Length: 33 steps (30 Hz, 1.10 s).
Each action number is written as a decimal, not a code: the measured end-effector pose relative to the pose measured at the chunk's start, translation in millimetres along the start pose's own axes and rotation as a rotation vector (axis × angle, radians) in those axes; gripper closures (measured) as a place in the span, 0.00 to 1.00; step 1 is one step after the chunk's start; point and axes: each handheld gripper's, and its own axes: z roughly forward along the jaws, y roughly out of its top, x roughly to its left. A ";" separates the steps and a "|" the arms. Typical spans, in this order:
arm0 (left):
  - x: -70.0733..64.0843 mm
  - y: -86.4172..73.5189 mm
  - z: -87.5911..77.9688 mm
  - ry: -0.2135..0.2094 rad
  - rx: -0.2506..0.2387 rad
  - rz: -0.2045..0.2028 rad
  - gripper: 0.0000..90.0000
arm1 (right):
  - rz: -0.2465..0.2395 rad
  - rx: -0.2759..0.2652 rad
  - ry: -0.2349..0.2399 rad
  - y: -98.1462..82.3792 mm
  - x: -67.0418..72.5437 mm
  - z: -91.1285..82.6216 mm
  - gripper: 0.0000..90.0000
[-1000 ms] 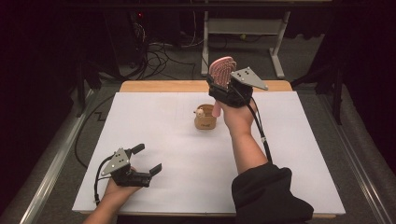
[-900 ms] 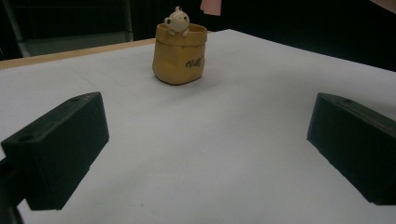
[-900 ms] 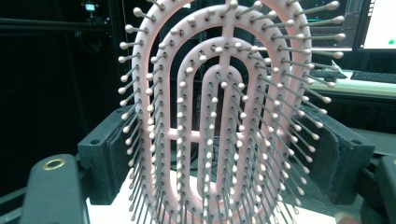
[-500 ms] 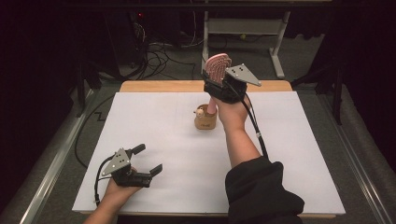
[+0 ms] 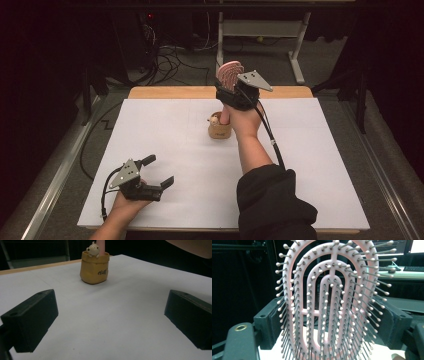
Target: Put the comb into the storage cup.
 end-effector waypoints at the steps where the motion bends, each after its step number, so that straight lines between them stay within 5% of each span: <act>1: 0.1 0.1 -0.2 0.001 -0.001 0.000 0.00 | 0.001 0.002 0.001 -1.1 0.2 1.1 0.22; 33: -0.8 -1.0 -0.1 -0.007 0.007 0.004 0.00 | 0.010 0.063 0.006 -36.6 14.6 25.7 0.22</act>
